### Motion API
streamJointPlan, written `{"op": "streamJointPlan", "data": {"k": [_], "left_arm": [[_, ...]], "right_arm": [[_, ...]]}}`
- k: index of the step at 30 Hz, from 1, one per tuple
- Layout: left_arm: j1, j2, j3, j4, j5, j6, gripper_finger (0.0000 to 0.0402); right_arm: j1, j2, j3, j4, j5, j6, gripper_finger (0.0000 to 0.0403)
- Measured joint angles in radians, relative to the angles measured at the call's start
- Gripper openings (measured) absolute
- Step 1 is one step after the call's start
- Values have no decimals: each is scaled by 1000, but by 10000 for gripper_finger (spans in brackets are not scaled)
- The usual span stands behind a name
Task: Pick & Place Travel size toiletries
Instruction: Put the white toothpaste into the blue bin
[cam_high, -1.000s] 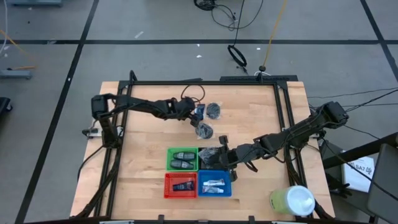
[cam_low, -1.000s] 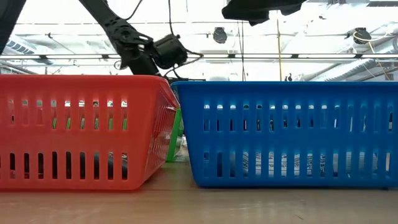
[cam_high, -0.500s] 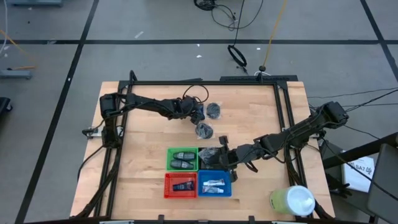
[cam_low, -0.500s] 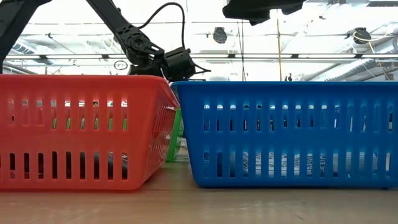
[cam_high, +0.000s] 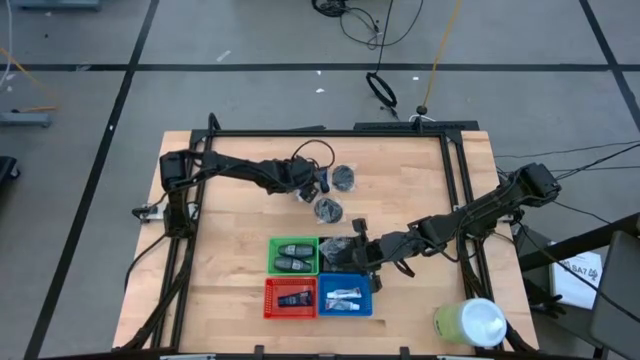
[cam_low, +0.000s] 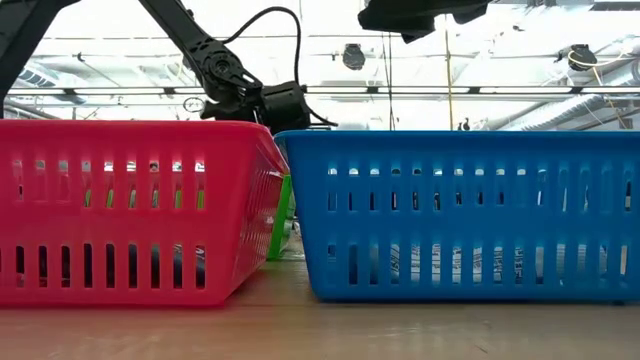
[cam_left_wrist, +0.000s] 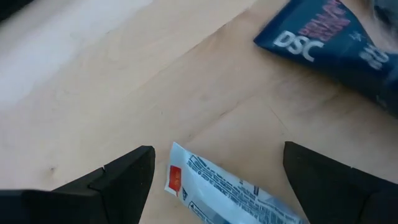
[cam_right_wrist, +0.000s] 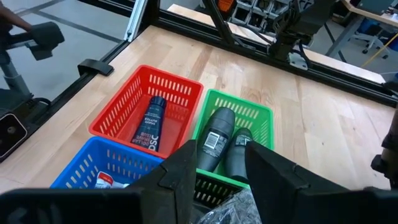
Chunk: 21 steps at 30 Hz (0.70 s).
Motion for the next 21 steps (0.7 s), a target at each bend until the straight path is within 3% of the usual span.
{"op": "streamJointPlan", "data": {"k": [5, 12, 15, 21], "left_arm": [[-12, -14, -3, 26, -72, 313, 347], [-12, -17, -3, 133, -103, 608, 347], [-25, -34, 16, 67, -103, 549, 347], [-37, -140, 46, -118, 22, 148, 347]], "right_arm": [[0, 0, 0, -2, 0, 0, 126], [0, 0, 0, -5, 0, 0, 126], [0, 0, 0, -6, 0, 0, 126], [0, 0, 0, -9, 0, 0, 126]]}}
